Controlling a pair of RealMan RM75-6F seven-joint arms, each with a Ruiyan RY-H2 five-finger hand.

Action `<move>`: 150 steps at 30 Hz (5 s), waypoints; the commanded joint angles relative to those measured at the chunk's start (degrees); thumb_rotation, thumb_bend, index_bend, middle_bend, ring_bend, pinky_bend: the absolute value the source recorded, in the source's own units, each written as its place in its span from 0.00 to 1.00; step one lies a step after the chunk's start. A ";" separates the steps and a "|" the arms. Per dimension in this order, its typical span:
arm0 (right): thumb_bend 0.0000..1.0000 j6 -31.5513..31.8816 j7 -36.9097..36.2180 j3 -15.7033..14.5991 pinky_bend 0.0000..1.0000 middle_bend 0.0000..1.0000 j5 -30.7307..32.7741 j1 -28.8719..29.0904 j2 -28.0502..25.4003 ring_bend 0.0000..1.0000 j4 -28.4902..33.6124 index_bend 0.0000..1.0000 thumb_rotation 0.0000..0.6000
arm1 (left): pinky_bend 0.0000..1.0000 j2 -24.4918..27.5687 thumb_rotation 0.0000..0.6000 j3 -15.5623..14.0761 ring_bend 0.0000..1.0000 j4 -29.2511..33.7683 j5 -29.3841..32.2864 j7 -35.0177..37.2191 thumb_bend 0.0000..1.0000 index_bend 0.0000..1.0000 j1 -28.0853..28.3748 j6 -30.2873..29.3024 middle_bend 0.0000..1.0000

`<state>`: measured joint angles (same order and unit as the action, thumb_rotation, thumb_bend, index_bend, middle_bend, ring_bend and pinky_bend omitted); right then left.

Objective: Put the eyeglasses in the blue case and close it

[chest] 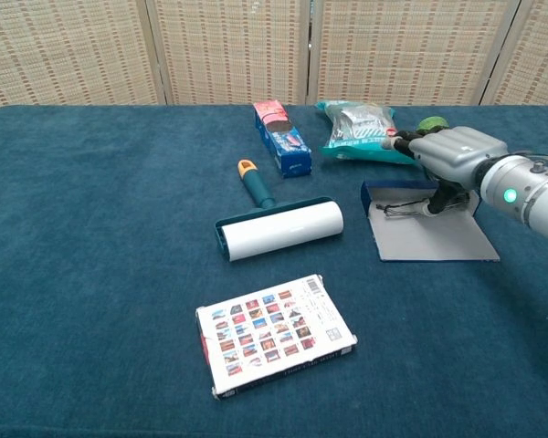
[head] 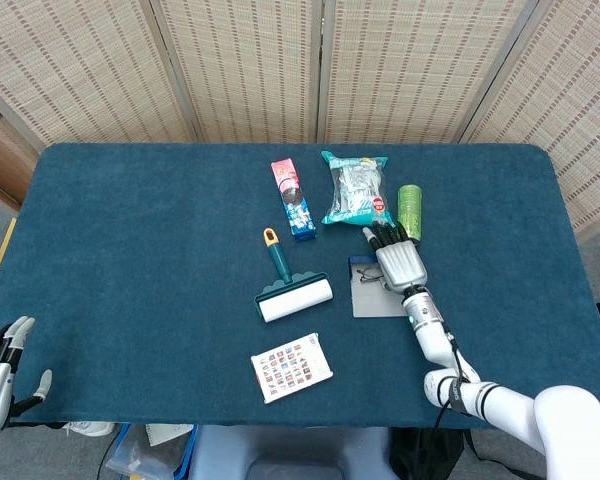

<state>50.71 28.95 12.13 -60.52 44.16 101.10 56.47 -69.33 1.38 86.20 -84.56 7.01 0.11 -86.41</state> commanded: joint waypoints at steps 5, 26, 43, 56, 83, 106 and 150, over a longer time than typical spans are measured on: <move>0.28 -2.27 0.24 1.84 0.00 0.00 1.76 2.33 2.24 0.00 -2.58 0.00 1.00 | 0.00 -0.04 1.00 -0.05 0.00 -0.35 0.24 0.26 0.40 0.00 -0.10 0.15 0.00; 0.05 5.51 -3.58 -0.86 0.00 0.00 -1.68 -4.00 -8.82 0.00 15.22 0.00 1.00 | 0.00 -0.05 1.00 -0.10 0.00 -1.14 0.06 1.55 0.40 0.00 -0.33 -0.23 0.00; 0.13 11.69 -7.73 -9.31 0.00 0.00 -9.84 -12.85 -10.98 0.00 17.29 0.00 1.00 | 0.00 -0.53 1.00 -0.49 0.00 -0.71 -1.04 1.12 0.40 0.00 -0.18 -0.49 0.00; 0.13 9.28 -7.96 -8.31 0.00 0.00 -9.87 -12.75 -8.79 0.00 12.97 0.00 1.00 | 0.00 -0.66 1.00 -0.56 0.00 -0.89 -0.78 1.10 0.40 0.00 -0.29 -0.34 0.00; 0.29 7.14 -8.22 -5.03 0.00 0.00 -10.49 -10.67 -6.10 0.00 7.93 0.00 1.00 | 0.00 -0.66 1.00 -0.35 0.00 -1.35 -0.33 1.59 0.40 0.00 -0.39 -0.31 0.00; 0.30 4.79 -8.76 -1.02 0.00 0.01 -9.21 -6.40 -3.64 0.00 3.93 0.00 1.00 | 0.00 -1.22 1.00 -0.11 0.00 -2.60 0.55 2.34 0.40 0.00 -0.38 0.43 0.00; 0.48 10.75 -13.34 -5.68 0.00 0.24 -15.88 -9.70 -5.96 0.03 9.36 0.63 1.00 | 0.00 -1.32 1.00 -0.06 0.00 -2.85 0.38 2.38 0.40 0.00 -0.17 0.81 0.00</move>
<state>59.44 14.80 7.98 -75.26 36.39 97.59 62.27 -70.66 1.32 83.30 -84.12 9.42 -0.08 -85.57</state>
